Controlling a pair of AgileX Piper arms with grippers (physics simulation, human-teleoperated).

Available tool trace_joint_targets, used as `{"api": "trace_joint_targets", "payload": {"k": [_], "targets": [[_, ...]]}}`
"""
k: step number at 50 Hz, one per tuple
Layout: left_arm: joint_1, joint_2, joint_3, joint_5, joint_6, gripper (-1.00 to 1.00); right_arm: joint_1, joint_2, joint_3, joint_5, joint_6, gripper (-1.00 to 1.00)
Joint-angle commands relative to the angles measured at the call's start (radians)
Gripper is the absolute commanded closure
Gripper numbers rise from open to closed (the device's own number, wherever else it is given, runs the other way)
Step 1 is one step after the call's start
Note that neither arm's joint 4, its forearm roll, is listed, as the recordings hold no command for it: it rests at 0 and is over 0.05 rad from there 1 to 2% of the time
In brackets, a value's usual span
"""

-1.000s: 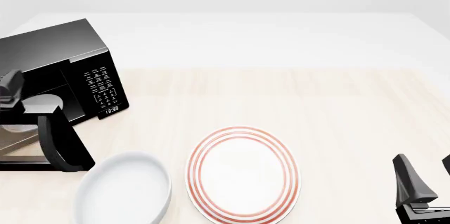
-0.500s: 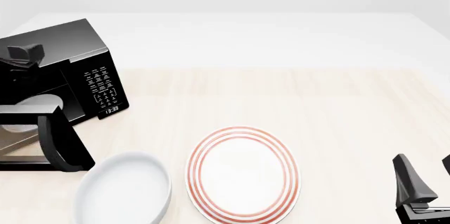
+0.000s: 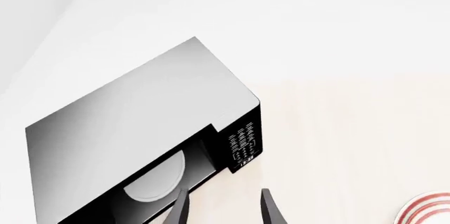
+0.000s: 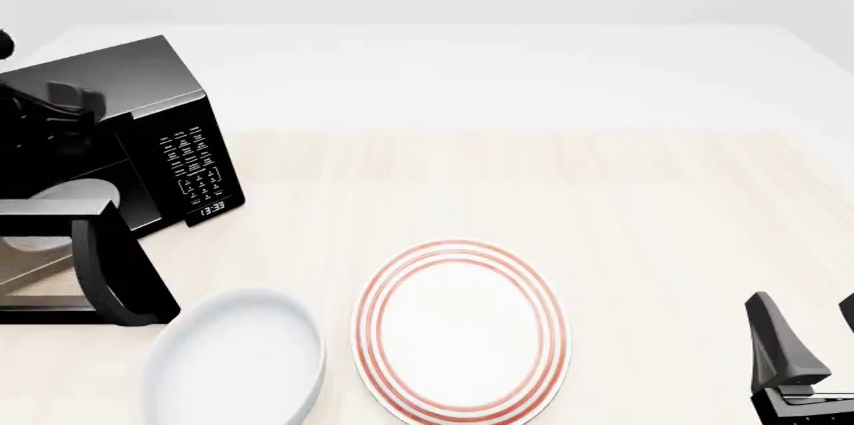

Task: Open the microwave.

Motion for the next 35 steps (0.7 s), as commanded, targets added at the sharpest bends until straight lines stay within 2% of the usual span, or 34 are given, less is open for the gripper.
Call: {"api": "trace_joint_targets", "payload": {"k": [1, 8, 24, 35], "targets": [[-0.01, 0.063, -0.03, 0.048, 0.001, -1.0, 0.0, 0.0, 0.0, 0.0, 0.0, -1.0], [-0.006, 0.102, -0.042, 0.062, -0.016, -1.0, 0.0, 0.0, 0.0, 0.0, 0.0, -1.0], [0.024, 0.186, -0.029, 0.076, -0.007, -1.0, 0.0, 0.0, 0.0, 0.0, 0.0, -1.0], [0.005, 0.22, -0.058, 0.094, -0.003, -1.0, 0.0, 0.0, 0.0, 0.0, 0.0, -1.0]]}}
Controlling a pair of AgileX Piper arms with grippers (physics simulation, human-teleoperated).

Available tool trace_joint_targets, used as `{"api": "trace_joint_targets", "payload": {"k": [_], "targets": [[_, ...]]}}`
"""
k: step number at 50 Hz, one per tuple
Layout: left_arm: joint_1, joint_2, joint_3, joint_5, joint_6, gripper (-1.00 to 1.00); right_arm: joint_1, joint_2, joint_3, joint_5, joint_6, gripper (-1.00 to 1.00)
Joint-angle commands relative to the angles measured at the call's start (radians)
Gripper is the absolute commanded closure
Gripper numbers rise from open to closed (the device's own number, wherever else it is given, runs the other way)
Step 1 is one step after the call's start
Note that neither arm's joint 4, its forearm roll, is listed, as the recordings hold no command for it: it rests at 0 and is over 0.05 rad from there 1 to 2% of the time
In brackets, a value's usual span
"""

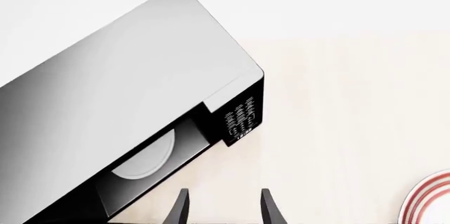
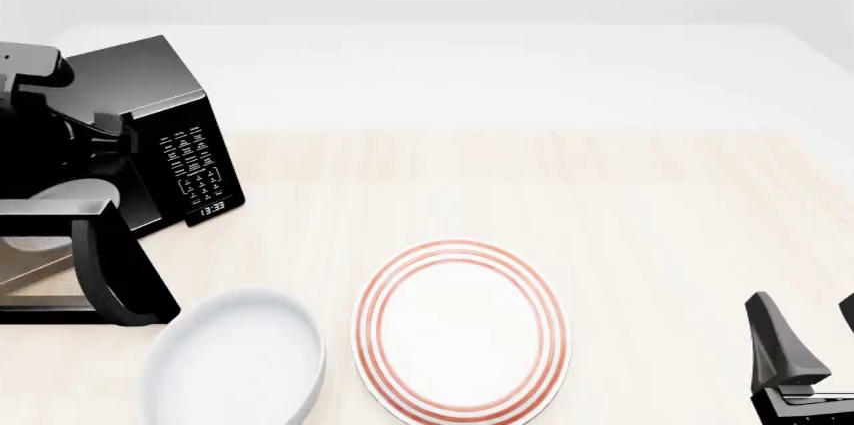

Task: Open the microwave.

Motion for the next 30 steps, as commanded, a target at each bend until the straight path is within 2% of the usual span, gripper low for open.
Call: {"api": "trace_joint_targets", "payload": {"k": [1, 15, 26, 30], "targets": [[0.0, 0.048, -0.024, 0.025, 0.007, -1.0, 0.0, 0.0, 0.0, 0.0, 0.0, -1.0], [0.07, 0.099, -0.011, 0.023, 0.037, -1.0, 0.0, 0.0, 0.0, 0.0, 0.0, -1.0], [0.071, 0.126, -0.002, 0.001, 0.024, -1.0, 0.0, 0.0, 0.0, 0.0, 0.0, -1.0], [0.089, 0.126, 0.004, -0.003, 0.04, -1.0, 0.0, 0.0, 0.0, 0.0, 0.0, -1.0]]}}
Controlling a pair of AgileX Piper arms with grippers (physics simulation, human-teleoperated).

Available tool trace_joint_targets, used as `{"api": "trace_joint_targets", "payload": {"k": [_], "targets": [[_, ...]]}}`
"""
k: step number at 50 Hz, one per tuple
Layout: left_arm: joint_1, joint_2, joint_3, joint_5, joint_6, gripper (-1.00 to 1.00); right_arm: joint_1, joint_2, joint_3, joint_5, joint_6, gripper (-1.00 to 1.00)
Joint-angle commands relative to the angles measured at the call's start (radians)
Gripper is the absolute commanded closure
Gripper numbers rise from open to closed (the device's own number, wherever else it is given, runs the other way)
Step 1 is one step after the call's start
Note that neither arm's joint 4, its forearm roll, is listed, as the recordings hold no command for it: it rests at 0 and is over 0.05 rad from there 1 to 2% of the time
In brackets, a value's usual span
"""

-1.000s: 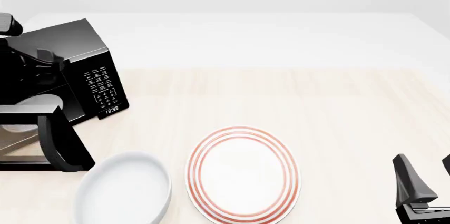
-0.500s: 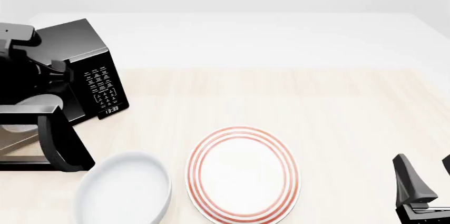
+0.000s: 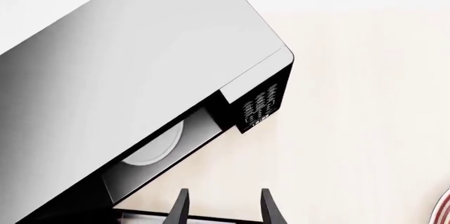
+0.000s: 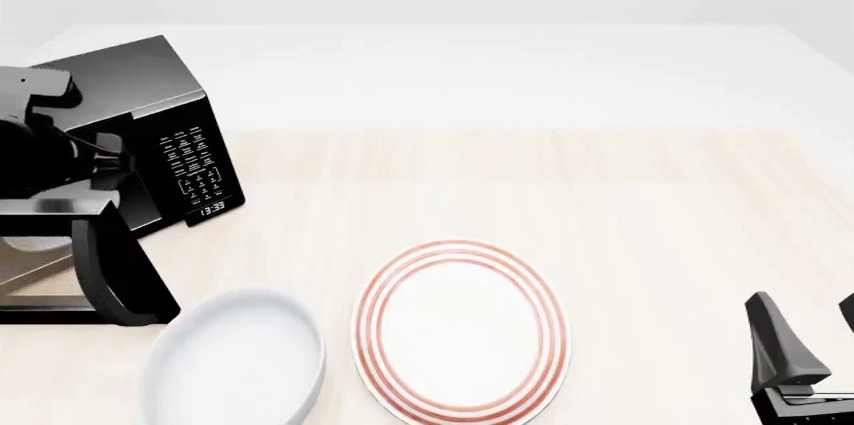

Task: Open the microwave.

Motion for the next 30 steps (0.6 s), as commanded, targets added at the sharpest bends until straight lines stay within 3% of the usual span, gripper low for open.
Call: {"api": "trace_joint_targets", "payload": {"k": [1, 30], "targets": [[0.033, 0.018, 0.012, -0.012, 0.019, -1.0, 0.0, 0.0, 0.0, 0.0, 0.0, -1.0], [0.07, 0.039, 0.078, -0.072, 0.011, -1.0, 0.0, 0.0, 0.0, 0.0, 0.0, -1.0]]}}
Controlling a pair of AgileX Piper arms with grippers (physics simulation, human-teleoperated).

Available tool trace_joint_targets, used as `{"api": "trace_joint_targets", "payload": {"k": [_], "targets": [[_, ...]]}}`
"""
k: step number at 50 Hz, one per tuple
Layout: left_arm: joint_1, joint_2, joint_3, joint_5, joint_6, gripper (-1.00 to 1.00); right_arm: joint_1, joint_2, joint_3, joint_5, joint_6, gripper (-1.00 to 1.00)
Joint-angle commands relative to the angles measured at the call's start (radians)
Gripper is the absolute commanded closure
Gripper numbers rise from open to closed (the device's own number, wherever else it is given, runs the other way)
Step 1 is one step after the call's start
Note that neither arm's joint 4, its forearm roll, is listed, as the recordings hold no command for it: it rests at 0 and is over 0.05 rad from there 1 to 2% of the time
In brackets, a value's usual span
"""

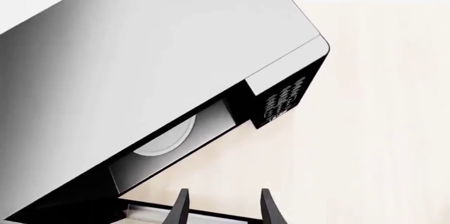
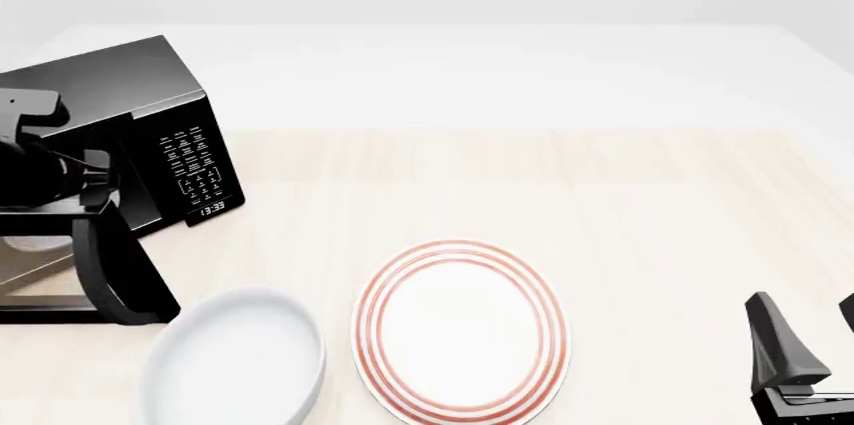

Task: Open the microwave.

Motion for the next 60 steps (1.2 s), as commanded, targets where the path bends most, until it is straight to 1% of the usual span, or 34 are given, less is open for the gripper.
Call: {"api": "trace_joint_targets", "payload": {"k": [1, 12, 29, 40, 60], "targets": [[0.004, 0.014, 0.026, -0.012, -0.007, -1.0, 0.0, 0.0, 0.0, 0.0, 0.0, -1.0], [-0.003, 0.003, 0.039, -0.006, -0.01, -1.0, 0.0, 0.0, 0.0, 0.0, 0.0, -1.0], [-0.002, -0.023, 0.038, 0.026, 0.007, -1.0, 0.0, 0.0, 0.0, 0.0, 0.0, -1.0], [-0.017, -0.068, 0.084, 0.015, 0.01, -1.0, 0.0, 0.0, 0.0, 0.0, 0.0, -1.0], [-0.012, -0.136, 0.134, 0.021, -0.004, -1.0, 0.0, 0.0, 0.0, 0.0, 0.0, -1.0]]}}
